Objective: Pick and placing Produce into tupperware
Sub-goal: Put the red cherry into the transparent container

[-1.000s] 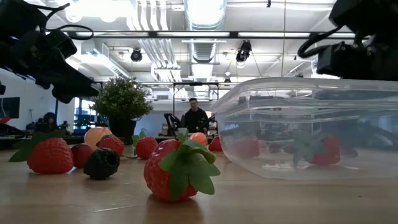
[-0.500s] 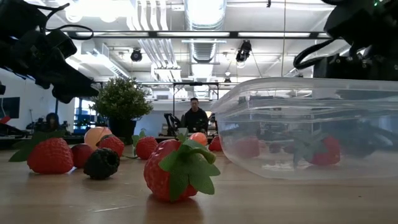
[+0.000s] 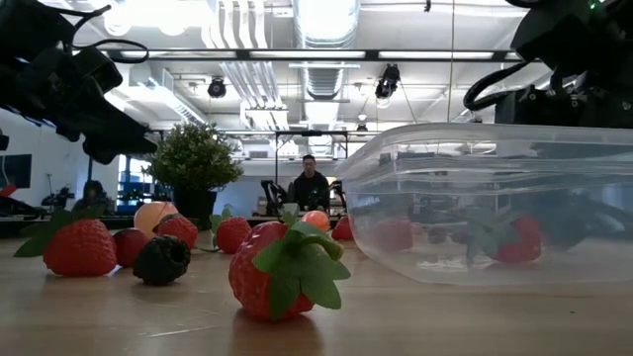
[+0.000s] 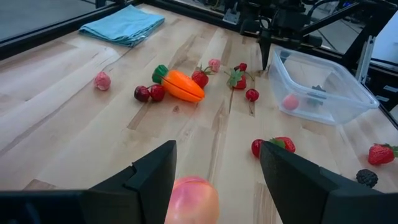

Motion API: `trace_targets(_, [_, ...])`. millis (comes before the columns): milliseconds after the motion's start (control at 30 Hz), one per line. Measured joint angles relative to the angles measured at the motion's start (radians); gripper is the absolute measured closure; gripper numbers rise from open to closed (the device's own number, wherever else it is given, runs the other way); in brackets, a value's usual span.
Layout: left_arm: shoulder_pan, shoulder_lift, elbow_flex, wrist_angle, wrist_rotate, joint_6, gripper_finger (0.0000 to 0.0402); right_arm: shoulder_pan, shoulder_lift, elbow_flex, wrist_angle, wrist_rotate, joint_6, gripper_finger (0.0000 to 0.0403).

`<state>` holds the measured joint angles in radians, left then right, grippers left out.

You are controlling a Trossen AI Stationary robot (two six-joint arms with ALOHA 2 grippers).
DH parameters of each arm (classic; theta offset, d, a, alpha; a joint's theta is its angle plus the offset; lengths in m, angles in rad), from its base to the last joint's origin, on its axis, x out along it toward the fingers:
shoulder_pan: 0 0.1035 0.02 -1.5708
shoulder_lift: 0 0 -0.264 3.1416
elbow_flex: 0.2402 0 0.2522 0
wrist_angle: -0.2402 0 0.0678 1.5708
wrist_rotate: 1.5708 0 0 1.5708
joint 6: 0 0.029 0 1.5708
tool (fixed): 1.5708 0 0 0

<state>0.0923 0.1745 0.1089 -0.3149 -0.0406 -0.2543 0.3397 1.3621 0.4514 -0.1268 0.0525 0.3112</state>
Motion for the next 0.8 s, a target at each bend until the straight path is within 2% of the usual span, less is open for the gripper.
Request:
trace_targets(367, [0.000,0.000,0.000,0.000,0.000,0.000,0.0185,0.000,-0.002,0.008,-0.040,0.006,0.024,0.0323])
trace_targets(500, [0.000,0.000,0.000,0.000,0.000,0.000,0.0185,0.001,-0.037,0.022,-0.112,0.013,0.059,0.0330])
trace_targets(800, [0.000,0.000,0.000,0.000,0.000,0.000,0.0185,0.000,-0.264,0.152,-0.416,0.202,0.156,0.0330])
